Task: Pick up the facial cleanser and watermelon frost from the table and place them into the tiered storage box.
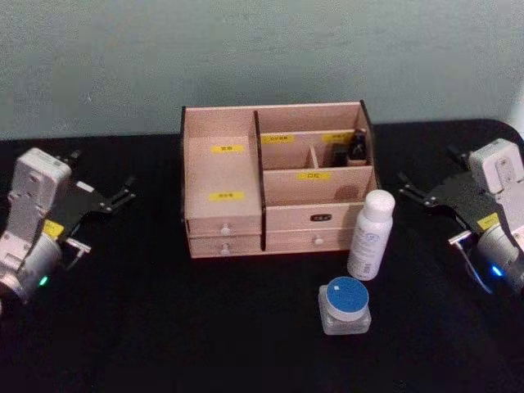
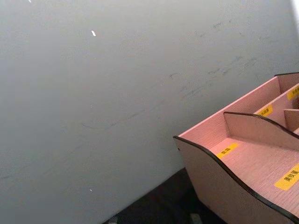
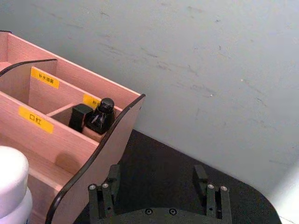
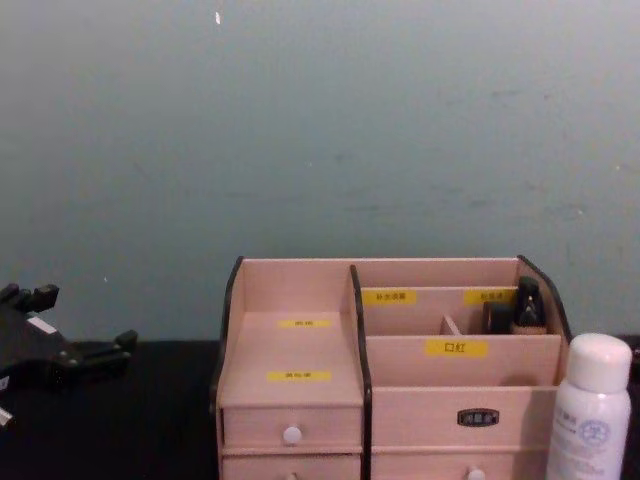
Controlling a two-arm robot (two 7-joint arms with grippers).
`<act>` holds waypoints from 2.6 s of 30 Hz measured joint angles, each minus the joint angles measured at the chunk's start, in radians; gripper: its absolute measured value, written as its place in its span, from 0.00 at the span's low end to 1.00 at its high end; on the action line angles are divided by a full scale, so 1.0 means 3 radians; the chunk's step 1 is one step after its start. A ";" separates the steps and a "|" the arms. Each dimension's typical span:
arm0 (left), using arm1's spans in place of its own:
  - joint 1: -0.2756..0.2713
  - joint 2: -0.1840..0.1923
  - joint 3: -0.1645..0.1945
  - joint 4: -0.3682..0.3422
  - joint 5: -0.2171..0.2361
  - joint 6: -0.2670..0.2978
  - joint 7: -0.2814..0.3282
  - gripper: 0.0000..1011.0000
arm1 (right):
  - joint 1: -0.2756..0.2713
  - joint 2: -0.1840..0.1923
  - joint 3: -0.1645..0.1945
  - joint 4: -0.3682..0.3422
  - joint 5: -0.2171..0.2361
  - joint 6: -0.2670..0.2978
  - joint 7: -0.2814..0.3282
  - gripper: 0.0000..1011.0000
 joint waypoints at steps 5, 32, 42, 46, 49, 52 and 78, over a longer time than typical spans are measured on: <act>0.0000 0.0000 0.0000 0.0000 0.0000 0.0000 0.0000 0.99 | 0.0000 0.0000 0.0000 0.0000 0.0000 0.0000 0.0000 0.99; 0.0000 0.0000 0.0000 0.0000 0.0000 0.0000 0.0000 0.99 | -0.0018 -0.0012 0.0033 -0.0010 -0.0008 0.0000 0.0014 0.99; 0.0000 0.0000 0.0000 0.0000 0.0000 0.0000 0.0000 0.99 | -0.0255 0.0052 0.0205 -0.0267 0.0055 0.0075 0.0065 0.99; 0.0000 0.0000 0.0000 0.0000 0.0000 0.0000 0.0000 0.99 | -0.0426 0.0137 0.0288 -0.0452 0.0129 0.0155 0.0115 0.99; 0.0000 0.0000 0.0000 0.0000 0.0000 0.0000 0.0000 0.99 | -0.0592 0.0220 0.0367 -0.0625 0.0192 0.0223 0.0147 0.99; 0.0000 0.0000 0.0000 0.0000 0.0000 0.0000 0.0000 0.99 | -0.0779 0.0303 0.0456 -0.0815 0.0268 0.0287 0.0179 0.99; 0.0000 0.0000 0.0000 0.0000 0.0000 0.0000 0.0000 0.99 | -0.1126 0.0252 0.0628 -0.1463 0.0735 0.0991 0.0629 0.99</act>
